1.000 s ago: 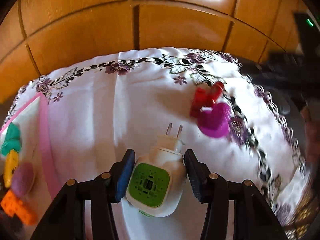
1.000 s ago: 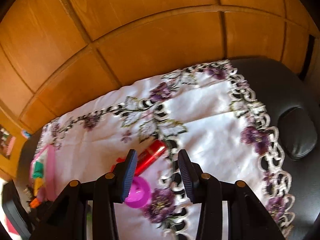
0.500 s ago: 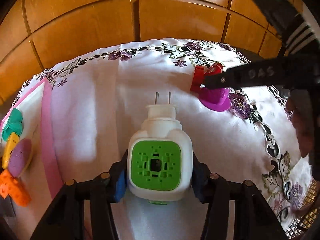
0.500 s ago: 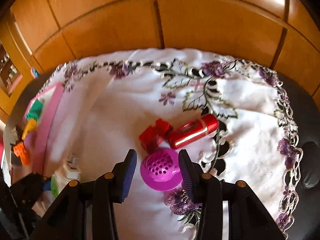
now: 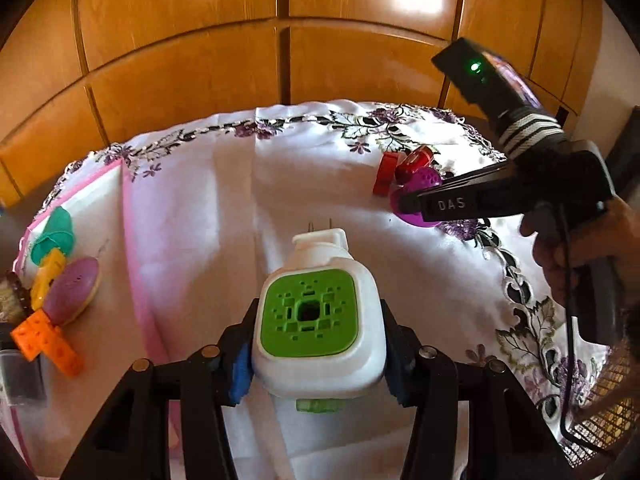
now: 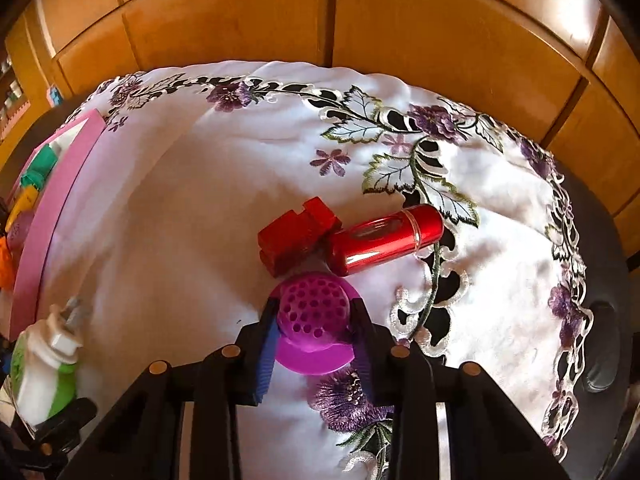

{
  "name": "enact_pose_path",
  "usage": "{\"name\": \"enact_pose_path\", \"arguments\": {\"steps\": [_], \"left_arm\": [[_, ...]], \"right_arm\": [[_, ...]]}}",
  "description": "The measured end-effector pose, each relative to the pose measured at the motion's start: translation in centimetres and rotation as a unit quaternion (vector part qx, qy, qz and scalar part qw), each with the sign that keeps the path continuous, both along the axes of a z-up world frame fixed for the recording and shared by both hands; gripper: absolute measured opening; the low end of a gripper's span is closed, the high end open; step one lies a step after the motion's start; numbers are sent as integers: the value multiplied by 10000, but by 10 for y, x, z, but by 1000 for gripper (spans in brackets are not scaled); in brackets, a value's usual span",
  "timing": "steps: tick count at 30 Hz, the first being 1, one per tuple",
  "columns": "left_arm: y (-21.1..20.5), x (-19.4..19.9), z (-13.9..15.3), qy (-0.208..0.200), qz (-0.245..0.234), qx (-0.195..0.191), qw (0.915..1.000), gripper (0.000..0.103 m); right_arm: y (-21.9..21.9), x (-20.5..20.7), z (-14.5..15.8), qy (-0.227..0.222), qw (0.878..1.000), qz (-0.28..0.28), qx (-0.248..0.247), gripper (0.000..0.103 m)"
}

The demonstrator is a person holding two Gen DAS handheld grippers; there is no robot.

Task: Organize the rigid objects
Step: 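Grasp the magenta perforated cup with the right gripper while the left gripper holds the plug, then carry the white-green plug over the tray with the left gripper while the right gripper holds the cup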

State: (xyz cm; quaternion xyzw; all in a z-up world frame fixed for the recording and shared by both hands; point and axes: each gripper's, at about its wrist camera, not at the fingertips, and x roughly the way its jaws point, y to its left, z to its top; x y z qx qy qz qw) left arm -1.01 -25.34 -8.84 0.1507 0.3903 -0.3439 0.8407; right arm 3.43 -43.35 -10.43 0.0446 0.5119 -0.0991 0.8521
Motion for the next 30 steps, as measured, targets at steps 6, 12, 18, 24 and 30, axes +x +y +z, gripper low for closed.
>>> {"name": "enact_pose_path", "arguments": {"steps": [6,12,18,24,30], "left_arm": [[5,-8,7,-94,15,-3,10000,52],[7,-14,10,-219,65,92,9997,53],[6,-11,5,-191,109,236,9995,53],[-1,-6,-12,-9,108,478,9988,53],[-8,-4,-22,6,58,505,9987,53]], "right_arm": [[0,0,0,-21,10000,-8,17,33],[0,0,1,-76,10000,-18,12,33],[-2,1,1,-67,9999,-72,46,34],[-4,2,1,-62,9998,-129,161,36],[6,2,0,-94,9995,69,-282,33]]}}
